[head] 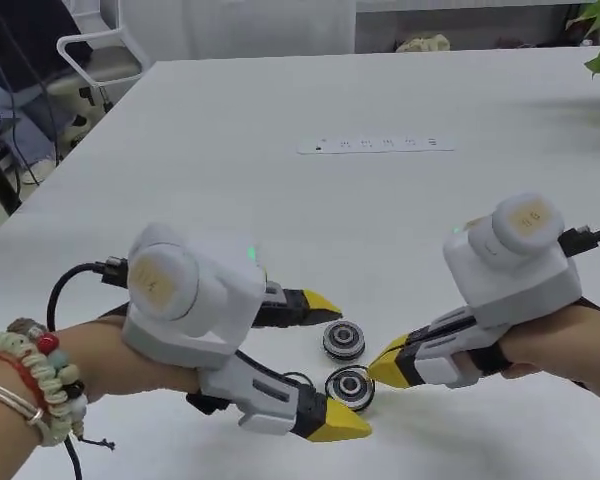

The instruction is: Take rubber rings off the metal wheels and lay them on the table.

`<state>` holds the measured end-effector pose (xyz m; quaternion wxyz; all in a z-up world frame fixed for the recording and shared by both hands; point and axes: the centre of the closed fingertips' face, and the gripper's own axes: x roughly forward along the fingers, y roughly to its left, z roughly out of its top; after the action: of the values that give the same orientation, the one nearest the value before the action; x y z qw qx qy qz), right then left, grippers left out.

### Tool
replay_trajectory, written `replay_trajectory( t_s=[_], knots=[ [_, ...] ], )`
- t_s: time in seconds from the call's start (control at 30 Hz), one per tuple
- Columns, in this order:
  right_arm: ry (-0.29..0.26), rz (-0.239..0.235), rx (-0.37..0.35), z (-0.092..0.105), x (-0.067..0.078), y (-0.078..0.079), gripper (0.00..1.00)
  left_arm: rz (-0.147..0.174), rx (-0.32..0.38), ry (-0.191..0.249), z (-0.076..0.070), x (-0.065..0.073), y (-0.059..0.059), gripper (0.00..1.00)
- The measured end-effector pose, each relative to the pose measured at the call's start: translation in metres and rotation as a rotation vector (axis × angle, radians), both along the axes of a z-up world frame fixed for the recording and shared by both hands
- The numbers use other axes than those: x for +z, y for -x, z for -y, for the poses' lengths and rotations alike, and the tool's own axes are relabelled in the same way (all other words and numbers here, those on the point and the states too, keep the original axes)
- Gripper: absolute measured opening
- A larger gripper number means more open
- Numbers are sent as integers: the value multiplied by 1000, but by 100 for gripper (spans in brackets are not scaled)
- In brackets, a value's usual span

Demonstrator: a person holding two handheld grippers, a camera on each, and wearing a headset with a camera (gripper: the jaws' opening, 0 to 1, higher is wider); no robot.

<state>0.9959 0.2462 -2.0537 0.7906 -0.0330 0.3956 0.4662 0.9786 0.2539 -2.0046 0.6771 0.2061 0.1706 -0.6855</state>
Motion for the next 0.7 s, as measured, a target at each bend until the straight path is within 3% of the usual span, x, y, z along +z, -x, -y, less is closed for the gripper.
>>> replay_trajectory(
  t_s=[0.17, 0.3, 0.47, 0.7],
  knots=[
    [-9, 4, 7, -2, 4, 1, 0, 25, 32, 17, -10, 14, -6, 68],
    [-13, 5, 13, -3, 6, 1, 0, 19, 48, 28, -17, 19, -5, 70],
    [-25, 6, 12, -3, 10, 0, 0, 41, 71, 23, -29, 25, -6, 72],
    [-44, 18, 3, -3, 18, -3, 0, 50, 145, 50, -51, 36, -11, 76]
  ],
)
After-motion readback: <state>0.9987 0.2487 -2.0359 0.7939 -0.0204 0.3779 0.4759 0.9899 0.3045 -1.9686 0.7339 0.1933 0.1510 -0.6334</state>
